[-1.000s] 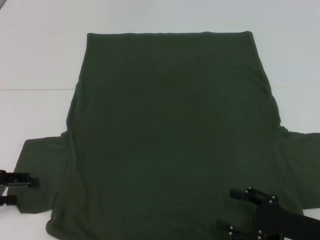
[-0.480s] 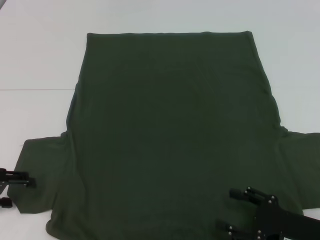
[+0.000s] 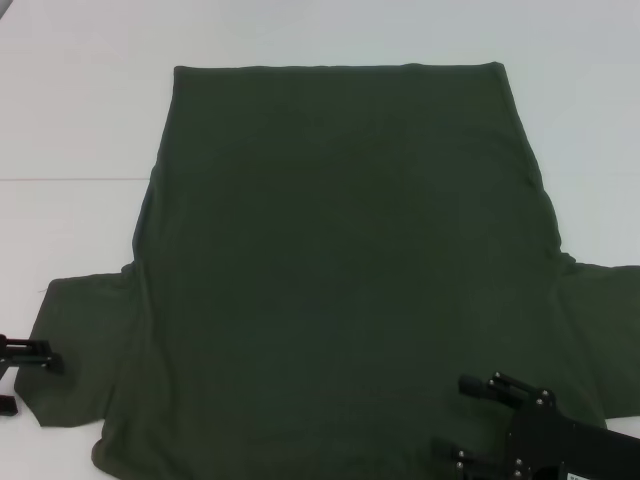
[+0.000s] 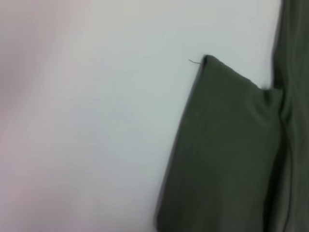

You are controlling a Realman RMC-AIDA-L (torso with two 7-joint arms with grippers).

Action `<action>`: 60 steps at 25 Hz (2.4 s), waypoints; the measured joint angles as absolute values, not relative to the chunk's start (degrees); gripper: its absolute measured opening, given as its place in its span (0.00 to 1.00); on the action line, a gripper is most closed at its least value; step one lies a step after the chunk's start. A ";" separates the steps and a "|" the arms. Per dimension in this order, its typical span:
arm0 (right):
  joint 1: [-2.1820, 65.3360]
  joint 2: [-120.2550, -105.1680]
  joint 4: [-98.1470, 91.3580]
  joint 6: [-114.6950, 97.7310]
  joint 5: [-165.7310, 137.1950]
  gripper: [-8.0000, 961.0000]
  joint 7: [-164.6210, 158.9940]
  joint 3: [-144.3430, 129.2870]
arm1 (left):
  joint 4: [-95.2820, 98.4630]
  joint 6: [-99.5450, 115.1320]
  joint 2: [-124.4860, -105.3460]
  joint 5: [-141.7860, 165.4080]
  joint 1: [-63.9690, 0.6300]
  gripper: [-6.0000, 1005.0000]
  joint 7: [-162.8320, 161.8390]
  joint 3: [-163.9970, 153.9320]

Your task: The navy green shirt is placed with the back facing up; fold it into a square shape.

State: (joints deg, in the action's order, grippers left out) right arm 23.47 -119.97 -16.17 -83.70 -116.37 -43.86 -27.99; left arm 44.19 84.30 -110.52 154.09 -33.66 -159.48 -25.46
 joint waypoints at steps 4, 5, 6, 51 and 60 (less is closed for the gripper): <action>23.47 -119.97 -16.17 -83.69 -116.37 0.92 -43.86 -28.04 | 43.92 83.81 -110.49 154.34 -33.67 0.86 -159.52 -25.46; 23.46 -119.97 -16.17 -83.69 -116.36 0.92 -43.86 -28.04 | 43.88 83.70 -110.48 154.35 -33.66 0.86 -159.52 -25.42; 23.44 -119.97 -16.17 -83.69 -116.37 0.92 -43.86 -28.04 | 43.85 83.61 -110.48 154.36 -33.66 0.86 -159.52 -25.37; 23.12 -120.06 -16.17 -83.04 -116.37 0.92 -43.86 -27.69 | 41.13 80.64 -109.97 154.59 -34.77 0.84 -159.50 -25.58; 23.11 -120.06 -16.17 -83.06 -116.37 0.92 -43.86 -27.68 | 40.09 80.47 -109.91 154.69 -34.85 0.84 -159.32 -25.74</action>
